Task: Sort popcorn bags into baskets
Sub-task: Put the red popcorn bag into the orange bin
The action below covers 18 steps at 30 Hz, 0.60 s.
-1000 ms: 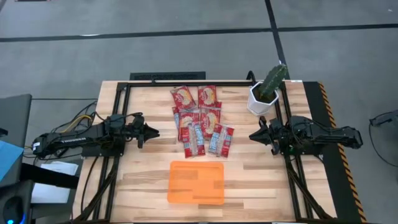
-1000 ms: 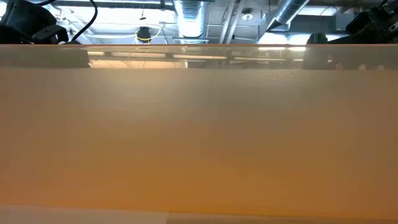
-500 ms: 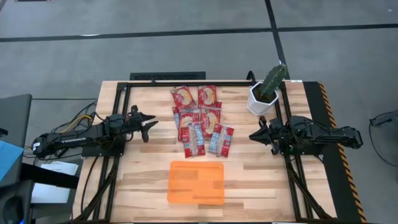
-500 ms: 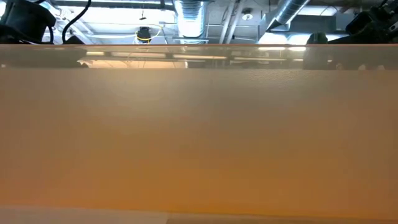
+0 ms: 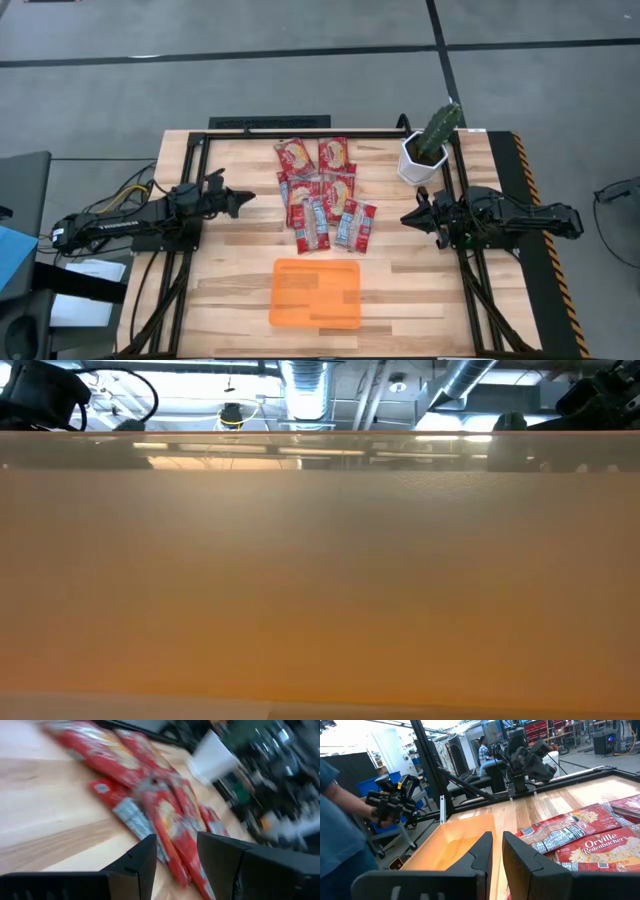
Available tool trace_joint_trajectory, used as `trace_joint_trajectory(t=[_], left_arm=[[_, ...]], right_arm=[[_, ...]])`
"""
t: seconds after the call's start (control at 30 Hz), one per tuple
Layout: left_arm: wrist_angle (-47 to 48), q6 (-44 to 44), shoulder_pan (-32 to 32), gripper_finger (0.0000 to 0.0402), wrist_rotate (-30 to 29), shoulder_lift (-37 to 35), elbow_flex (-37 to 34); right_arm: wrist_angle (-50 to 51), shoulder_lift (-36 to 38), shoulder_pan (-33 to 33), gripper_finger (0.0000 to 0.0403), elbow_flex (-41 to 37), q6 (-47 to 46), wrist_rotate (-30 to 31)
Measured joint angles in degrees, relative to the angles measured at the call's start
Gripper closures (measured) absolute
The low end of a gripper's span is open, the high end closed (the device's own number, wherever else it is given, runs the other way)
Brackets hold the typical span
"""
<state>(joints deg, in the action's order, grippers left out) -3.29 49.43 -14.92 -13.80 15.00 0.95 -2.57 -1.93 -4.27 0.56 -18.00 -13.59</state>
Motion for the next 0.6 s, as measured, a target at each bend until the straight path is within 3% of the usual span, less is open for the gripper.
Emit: trace_joint_trajectory(t=[0.17,0.37,0.6], left_arm=[[-0.04,9.2,0.0,0.0271,-7.31,0.0,0.0],[-0.28,7.33,0.0,0.0271,-13.1,0.0,0.0],[-0.32,11.79,0.0,0.0271,-16.77,0.0,0.0]], right_arm=[[-0.45,-0.01,-0.01,0.0335,-0.03,0.0,0.03],[-2.09,0.01,0.0,0.0335,-0.09,-0.38,0.03],[-7.11,0.02,0.02,0.0335,-0.07,-11.21,0.03]])
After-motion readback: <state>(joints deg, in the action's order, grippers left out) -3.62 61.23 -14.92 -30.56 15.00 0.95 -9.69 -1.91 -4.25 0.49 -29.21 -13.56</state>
